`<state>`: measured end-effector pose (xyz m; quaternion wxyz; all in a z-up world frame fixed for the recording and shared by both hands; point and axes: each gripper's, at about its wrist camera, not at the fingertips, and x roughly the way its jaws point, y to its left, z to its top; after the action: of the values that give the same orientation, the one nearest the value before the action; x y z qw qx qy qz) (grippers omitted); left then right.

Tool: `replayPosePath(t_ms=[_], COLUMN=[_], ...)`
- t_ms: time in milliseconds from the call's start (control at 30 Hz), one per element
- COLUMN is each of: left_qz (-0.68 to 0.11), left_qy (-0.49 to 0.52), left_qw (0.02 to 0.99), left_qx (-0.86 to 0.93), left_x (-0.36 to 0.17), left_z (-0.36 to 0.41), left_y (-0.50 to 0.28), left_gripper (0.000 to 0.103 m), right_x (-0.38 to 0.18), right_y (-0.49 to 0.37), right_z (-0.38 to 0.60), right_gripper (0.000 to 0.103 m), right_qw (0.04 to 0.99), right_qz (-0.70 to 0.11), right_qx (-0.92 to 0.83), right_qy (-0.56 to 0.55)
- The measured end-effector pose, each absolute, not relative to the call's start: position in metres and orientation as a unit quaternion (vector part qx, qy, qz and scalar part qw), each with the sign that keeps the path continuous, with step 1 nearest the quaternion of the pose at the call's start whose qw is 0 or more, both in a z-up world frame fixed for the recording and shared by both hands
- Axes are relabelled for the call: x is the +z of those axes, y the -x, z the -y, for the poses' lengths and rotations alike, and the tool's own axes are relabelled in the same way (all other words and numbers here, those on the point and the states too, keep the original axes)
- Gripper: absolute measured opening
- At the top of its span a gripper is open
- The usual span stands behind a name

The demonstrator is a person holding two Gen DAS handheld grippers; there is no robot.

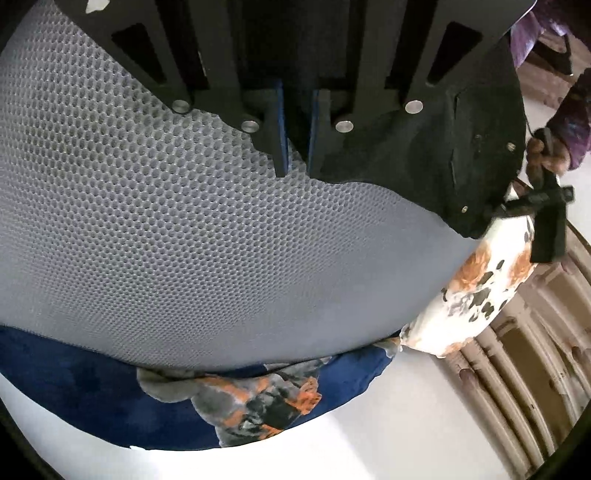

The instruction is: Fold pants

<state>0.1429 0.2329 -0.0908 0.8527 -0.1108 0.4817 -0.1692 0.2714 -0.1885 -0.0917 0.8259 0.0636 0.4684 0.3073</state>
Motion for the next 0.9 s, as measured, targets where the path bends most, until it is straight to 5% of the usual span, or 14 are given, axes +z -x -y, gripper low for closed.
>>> replayPosePath(t_ms=[333, 467, 900], left_qz=[-0.456, -0.455, -0.454], left_qy=[0.142, 0.136, 0.147], left_qw=[0.860, 0.864, 0.869], left_qx=[-0.179, -0.170, -0.129], left_x=[-0.121, -0.117, -0.126], left_z=[-0.246, -0.251, -0.256], left_y=[-0.127, -0.126, -0.122], left_gripper=[0.029, 0.049, 0.068], right_x=[-0.086, -0.072, -0.094], right_y=[-0.274, -0.272, -0.260], right_z=[0.191, 0.210, 0.166], right_gripper=[0.013, 0.015, 0.009], right_qw=[0.827, 0.833, 0.798], right_qz=[-0.468, -0.451, -0.501], right_qx=[0.301, 0.293, 0.331], right_qy=[-0.079, -0.129, -0.062])
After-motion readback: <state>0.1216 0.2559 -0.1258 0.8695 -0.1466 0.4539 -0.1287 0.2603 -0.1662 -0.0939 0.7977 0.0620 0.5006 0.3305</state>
